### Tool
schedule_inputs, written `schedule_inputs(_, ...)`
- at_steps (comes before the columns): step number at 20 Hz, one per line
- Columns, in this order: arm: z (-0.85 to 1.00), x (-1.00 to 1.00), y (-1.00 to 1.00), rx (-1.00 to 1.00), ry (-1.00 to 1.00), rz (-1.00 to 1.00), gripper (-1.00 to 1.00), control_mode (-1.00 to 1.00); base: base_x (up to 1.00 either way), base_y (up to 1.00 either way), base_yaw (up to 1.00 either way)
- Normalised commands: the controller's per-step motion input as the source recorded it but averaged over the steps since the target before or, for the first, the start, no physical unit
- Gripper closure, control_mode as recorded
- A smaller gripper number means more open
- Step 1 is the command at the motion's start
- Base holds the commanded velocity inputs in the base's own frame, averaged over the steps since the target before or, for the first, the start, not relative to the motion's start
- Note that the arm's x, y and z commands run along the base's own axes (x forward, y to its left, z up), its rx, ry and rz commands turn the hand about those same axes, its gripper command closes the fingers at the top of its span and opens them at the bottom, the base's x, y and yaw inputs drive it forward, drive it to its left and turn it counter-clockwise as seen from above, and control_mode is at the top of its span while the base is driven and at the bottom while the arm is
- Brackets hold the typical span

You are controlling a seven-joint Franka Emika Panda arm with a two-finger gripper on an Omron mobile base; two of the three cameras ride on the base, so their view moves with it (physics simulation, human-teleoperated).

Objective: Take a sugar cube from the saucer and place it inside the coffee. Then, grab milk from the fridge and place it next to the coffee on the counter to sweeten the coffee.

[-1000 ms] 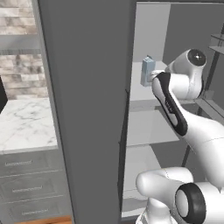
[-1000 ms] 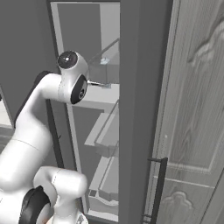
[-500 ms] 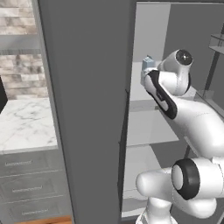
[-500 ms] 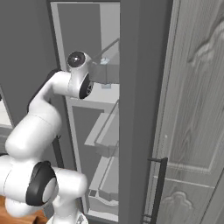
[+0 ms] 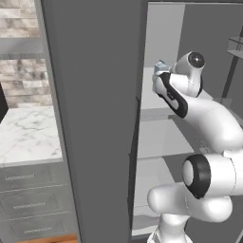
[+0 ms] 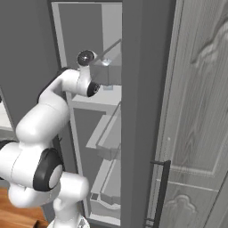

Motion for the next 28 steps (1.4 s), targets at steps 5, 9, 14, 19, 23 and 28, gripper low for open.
schedule_inputs(5,0.00,0.36,-0.01,0.00,0.00,0.00,-1.00,-1.00,0.00,0.00,0.00)
schedule_inputs(9,0.00,0.34,0.00,0.00,0.00,0.00,-1.00,-1.00,0.00,0.00,0.00)
schedule_inputs(14,0.00,0.25,0.00,0.00,0.00,0.02,-1.00,-1.00,0.00,0.00,0.00)
schedule_inputs(19,0.00,0.21,0.00,0.00,0.00,0.02,-1.00,-1.00,0.00,0.00,0.00)
schedule_inputs(23,-0.02,0.17,0.00,0.00,0.00,0.01,-1.00,-1.00,0.00,0.00,0.00)
schedule_inputs(28,-0.09,0.22,0.00,0.01,0.00,0.00,-1.00,-1.00,0.00,0.00,0.00)
